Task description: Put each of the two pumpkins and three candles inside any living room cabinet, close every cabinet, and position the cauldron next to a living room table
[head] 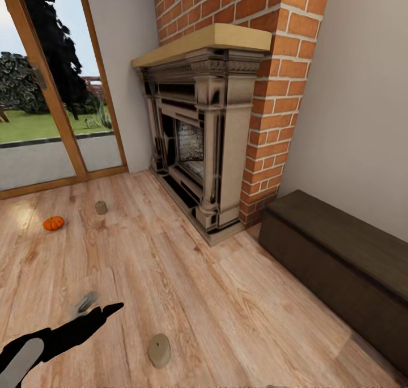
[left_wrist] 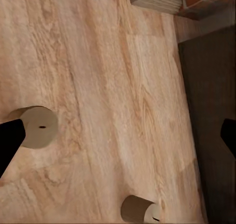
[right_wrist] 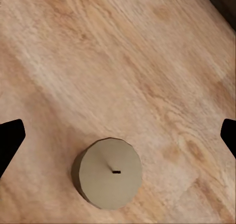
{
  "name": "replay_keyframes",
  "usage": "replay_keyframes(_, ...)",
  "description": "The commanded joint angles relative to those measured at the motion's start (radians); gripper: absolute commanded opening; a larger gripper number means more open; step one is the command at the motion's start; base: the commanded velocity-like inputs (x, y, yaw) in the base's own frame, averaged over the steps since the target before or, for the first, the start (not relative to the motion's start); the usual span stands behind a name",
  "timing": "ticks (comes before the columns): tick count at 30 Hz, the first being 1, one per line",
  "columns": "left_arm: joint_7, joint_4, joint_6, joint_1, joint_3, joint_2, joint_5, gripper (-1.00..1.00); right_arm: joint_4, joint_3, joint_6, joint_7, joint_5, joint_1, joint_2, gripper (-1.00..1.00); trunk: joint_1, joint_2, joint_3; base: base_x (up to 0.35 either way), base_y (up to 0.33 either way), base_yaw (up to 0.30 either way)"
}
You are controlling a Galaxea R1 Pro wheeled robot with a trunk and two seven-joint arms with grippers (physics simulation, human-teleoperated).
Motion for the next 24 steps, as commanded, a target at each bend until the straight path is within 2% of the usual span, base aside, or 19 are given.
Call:
replay_keyframes(1,-0.001,0.001,-0.002,-0.001,-0.002,-0.023,-0.007,1.0,0.001,0.008,0.001,-0.003,-0.01,-0.015,0.001,1.0,0.004,-0.008,-0.004,0.0,0.0,0.0)
replay_keyframes(3,-0.001,0.012,-0.008,0.0,0.003,-0.055,-0.057,1.0,0.002,0.009,0.065,-0.002,-0.008,-0.074,0.006,1.0,0.011,-0.022,-0.01,0.0,0.0,0.0)
replay_keyframes(5,-0.002,0.017,-0.01,0.0,0.006,-0.065,-0.083,1.0,0.002,0.011,0.119,0.0,-0.007,-0.109,0.01,1.0,0.019,-0.036,-0.017,0.0,0.0,0.0)
replay_keyframes(8,-0.003,0.02,-0.011,0.0,0.006,-0.07,-0.097,1.0,0.002,0.012,0.156,0.028,-0.007,-0.131,0.01,1.0,0.031,-0.057,-0.026,0.0,0.0,0.0)
replay_keyframes(15,-0.003,0.035,-0.012,0.0,0.005,-0.073,-0.103,1.0,0.007,0.01,0.171,0.151,-0.008,-0.138,0.006,1.0,0.057,-0.106,-0.048,0.0,0.0,0.0)
replay_keyframes(24,-0.003,0.043,-0.026,0.0,0.005,-0.073,-0.107,1.0,0.008,0.009,0.171,0.171,-0.01,-0.139,0.005,1.0,0.092,-0.169,-0.076,0.0,0.0,0.0)
